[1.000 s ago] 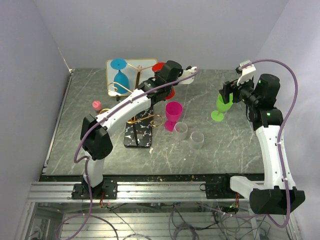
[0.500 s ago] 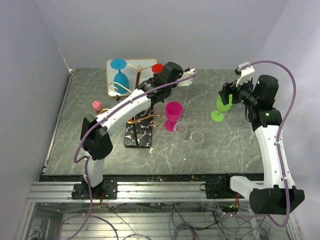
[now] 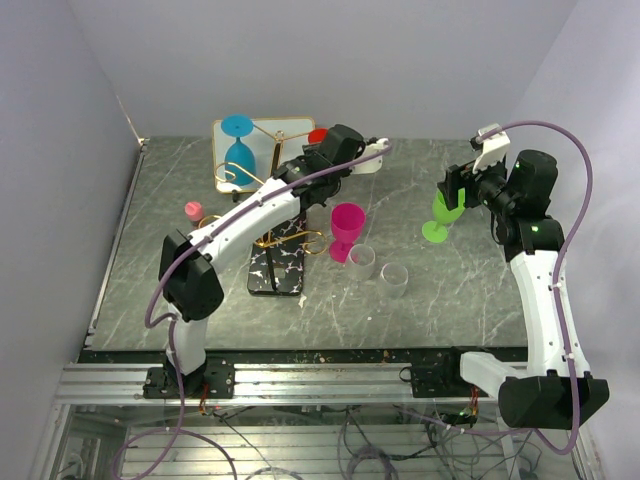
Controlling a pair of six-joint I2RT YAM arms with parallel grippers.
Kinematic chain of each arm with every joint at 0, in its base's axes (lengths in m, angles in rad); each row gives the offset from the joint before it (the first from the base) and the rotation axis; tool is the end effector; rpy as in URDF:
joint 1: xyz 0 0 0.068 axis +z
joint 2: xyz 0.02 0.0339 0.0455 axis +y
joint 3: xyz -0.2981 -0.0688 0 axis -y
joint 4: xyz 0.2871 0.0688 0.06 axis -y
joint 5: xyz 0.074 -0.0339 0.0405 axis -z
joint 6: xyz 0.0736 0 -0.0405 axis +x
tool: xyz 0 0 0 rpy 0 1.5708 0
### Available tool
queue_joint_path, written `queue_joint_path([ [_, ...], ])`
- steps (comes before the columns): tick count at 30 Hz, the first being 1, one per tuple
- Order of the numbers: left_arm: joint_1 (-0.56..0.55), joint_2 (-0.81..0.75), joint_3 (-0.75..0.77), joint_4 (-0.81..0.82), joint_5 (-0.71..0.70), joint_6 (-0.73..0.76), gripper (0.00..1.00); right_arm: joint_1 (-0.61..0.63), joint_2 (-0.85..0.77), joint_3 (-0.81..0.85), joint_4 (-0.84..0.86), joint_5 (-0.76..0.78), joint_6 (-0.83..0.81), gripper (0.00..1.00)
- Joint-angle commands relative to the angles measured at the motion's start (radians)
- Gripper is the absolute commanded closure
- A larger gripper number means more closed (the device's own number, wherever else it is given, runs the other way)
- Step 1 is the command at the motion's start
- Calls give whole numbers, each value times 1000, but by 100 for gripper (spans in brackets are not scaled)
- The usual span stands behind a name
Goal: Place the wine glass upside down on the wine glass rack
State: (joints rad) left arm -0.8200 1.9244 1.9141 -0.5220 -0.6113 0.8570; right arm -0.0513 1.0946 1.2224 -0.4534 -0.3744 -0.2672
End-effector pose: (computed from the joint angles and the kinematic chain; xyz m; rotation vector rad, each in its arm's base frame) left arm 0.3902 -0.3562 0.3821 1.2651 1.6298 0.6620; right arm 0.2965 0.0117 0.4290 -0.4514 1.8202 0.1360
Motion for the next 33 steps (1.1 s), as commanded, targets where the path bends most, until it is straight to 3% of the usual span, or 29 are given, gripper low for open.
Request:
queue_joint_path([
  [1, -4, -65, 5, -43, -25, -26, 53, -10, -4, -6, 25, -2, -1, 25],
  [18, -2, -192, -64, -58, 9, -113, 42, -16, -1, -25, 33, 29, -19, 24],
  [26, 45, -324, -71, -152, 236, -340, 35, -16, 0, -39, 24, 49, -58, 20],
  [29, 68, -378, -81, -180, 343, -403, 26, -16, 8, -44, 23, 84, -66, 17],
  [33, 105, -457, -109, -191, 452, -479, 1, -31, 25, -60, 41, 184, -58, 13],
])
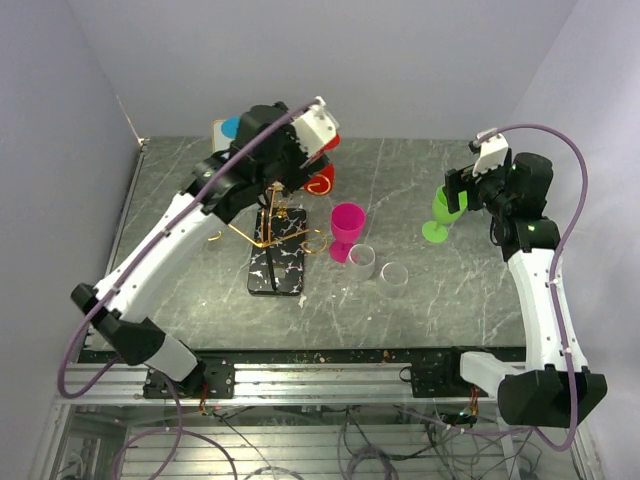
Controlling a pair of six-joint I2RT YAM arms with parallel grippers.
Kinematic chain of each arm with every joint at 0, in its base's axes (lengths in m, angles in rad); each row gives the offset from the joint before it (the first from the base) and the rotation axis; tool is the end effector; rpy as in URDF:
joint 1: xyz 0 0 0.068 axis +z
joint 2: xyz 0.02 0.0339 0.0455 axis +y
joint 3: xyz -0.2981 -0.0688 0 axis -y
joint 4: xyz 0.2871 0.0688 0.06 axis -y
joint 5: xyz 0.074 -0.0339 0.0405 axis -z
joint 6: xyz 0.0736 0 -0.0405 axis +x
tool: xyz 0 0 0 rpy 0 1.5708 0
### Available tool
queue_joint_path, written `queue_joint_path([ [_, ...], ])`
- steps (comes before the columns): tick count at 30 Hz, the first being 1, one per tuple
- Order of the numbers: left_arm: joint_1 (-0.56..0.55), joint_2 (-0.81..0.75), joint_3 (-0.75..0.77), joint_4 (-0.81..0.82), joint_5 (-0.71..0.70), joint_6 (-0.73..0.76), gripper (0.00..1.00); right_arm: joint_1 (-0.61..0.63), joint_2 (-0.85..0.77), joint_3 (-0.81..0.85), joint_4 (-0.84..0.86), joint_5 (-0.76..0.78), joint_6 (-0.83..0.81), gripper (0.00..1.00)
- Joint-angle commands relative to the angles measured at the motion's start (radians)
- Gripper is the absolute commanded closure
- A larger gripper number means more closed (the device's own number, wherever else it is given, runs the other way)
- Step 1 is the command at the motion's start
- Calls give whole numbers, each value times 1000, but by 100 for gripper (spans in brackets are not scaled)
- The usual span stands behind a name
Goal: Place the wine glass upside down on the wine glass rack
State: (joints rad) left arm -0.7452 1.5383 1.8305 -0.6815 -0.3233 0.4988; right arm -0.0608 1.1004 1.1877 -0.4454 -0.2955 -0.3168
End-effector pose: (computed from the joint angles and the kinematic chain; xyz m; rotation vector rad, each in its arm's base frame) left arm 0.3106 -0.2547 0.4970 0.9532 1.6919 0.1533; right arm 0.3017 0.0031 0.4134 -0.4377 1.8621 0.0305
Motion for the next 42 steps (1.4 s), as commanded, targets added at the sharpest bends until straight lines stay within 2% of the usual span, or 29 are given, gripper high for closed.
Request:
queue_joint_path([
  [1, 43, -89, -35, -32, 194, -143, 0, -31, 25, -29, 45, 132, 1, 12],
  [7, 108, -202, -107, -22, 286, -218, 0, -86, 118, -6, 56, 230, 33, 10],
  [13, 169, -328, -214, 18, 311, -232, 0, -106, 238, 49, 27, 259, 49, 20],
  [17, 213, -396, -272, 38, 328, -242, 1, -109, 306, 77, 17, 295, 57, 32],
  [21, 251, -438, -294, 40, 354, -250, 2, -111, 367, 104, 6, 304, 62, 39],
  [29, 297, -474, -328, 50, 369, -255, 3, -111, 465, 184, -44, 256, 73, 53],
  [38, 321, -481, -330, 55, 391, -266, 3, -109, 485, 180, -60, 216, 69, 56],
  [42, 328, -482, -335, 59, 398, -268, 3, -109, 509, 189, -72, 205, 67, 62],
])
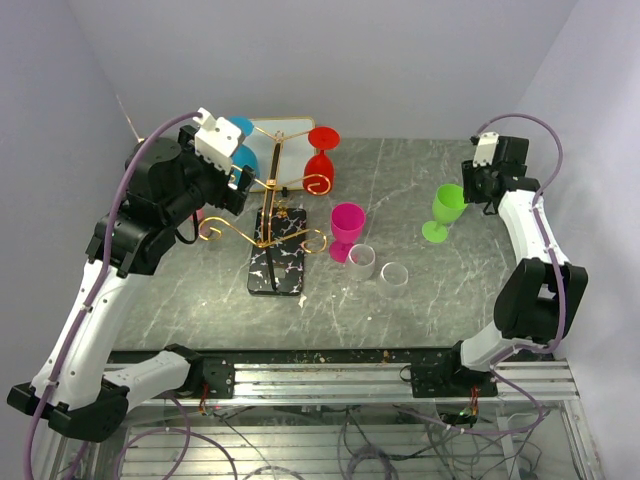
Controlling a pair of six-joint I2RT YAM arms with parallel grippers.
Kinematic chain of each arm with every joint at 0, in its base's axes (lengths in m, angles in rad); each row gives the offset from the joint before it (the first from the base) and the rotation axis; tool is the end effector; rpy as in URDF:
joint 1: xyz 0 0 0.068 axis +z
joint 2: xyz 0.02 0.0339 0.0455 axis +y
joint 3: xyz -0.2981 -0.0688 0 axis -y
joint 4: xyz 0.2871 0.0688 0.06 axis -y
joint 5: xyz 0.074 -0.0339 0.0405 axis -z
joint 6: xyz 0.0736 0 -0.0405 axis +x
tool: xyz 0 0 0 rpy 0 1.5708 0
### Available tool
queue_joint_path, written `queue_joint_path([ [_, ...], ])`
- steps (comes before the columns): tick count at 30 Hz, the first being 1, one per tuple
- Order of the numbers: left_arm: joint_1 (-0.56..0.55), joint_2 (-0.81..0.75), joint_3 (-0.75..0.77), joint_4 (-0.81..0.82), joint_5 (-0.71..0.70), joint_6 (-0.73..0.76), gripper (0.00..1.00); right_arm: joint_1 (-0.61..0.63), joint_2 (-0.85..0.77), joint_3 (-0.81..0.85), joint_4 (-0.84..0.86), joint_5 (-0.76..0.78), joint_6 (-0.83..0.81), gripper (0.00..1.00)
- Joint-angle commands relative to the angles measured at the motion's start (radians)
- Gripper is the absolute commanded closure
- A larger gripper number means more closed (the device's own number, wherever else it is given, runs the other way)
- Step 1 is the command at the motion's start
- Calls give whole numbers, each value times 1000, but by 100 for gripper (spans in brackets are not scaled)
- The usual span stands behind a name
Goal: Place the wine glass upside down on the wine glass rack
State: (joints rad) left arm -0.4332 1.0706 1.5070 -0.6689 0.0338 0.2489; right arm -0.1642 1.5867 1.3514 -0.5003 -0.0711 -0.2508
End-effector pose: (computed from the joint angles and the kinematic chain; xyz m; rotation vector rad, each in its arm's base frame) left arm 0.2308 -0.1095 0.5168 0.6268 1.6938 -0.1618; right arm 0.4223 -0.0647 0.3041 -0.1363 2.3036 -0.1306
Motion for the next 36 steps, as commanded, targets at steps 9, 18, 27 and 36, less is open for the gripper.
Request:
queue_joint_path([
  [9, 26, -13, -13, 47, 61, -28, 4, -6, 75, 56, -45, -54, -2, 79],
  [18, 59, -25, -43, 61, 77, -59, 3, -6, 33, 50, -32, -63, 6, 100],
  [27, 180, -94, -87, 78, 132, -182, 0, -8, -235, -23, -11, -12, -4, 100],
  [36, 208, -182, -80, -31, 138, -214, 0, -6, -515, -24, -109, -249, 9, 100],
])
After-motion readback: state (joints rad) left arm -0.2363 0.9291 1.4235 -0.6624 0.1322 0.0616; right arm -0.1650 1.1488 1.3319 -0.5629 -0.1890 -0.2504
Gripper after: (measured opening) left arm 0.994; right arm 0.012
